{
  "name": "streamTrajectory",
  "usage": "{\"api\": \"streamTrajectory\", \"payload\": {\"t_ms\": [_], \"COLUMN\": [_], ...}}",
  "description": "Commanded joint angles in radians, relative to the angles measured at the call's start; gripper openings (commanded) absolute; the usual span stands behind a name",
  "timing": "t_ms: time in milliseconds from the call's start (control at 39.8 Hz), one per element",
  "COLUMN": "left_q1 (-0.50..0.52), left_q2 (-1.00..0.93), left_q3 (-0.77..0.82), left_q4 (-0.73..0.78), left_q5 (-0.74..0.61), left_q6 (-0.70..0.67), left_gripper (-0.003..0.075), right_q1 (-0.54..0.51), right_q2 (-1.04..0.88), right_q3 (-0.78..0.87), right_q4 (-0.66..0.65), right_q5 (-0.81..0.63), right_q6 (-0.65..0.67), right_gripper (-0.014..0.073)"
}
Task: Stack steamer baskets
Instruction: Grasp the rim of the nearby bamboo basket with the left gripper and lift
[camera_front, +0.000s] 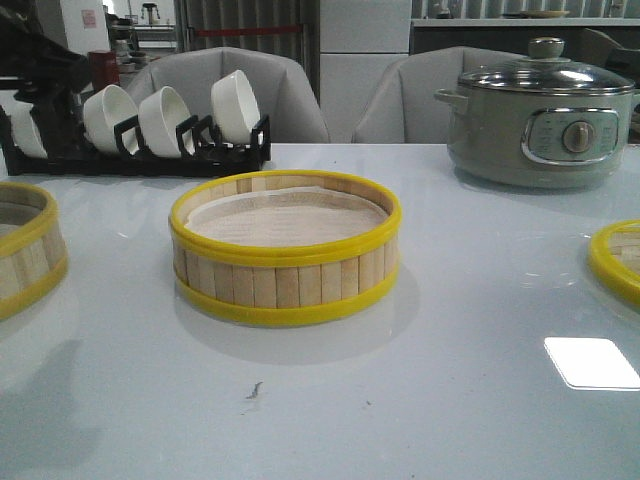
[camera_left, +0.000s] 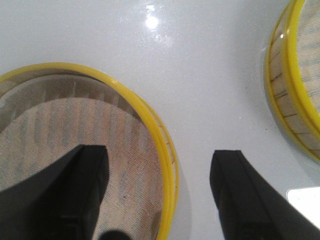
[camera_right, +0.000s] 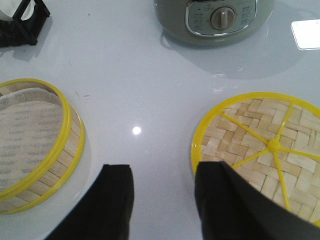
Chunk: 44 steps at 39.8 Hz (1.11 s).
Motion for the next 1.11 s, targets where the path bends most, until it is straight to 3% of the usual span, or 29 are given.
{"api": "streamTrajectory", "payload": {"t_ms": [0, 628, 1081], "left_q1": [0.017, 0.060, 0.060], "left_q2": [-0.005, 0.148, 0.172], "left_q3": [-0.050, -0.052, -0.052], "left_q4": [0.015, -0.118, -0.118], "left_q5": [-0.020, 0.010, 0.014], "left_q6": [-0.009, -0.009, -0.009], "left_gripper": [0.0486, 0.0482, 0.0244], "right_q1": [-0.003, -0.003, -0.003], "right_q2": [-0.008, -0.008, -0.008], "right_q3": [-0.037, -0.037, -0.037], "right_q4": [0.006, 0.006, 0.006], "right_q5": [-0.057, -0.060, -0.063], "right_q6": [-0.008, -0.008, -0.008], "right_gripper": [0.0414, 0.0414, 0.0414]}}
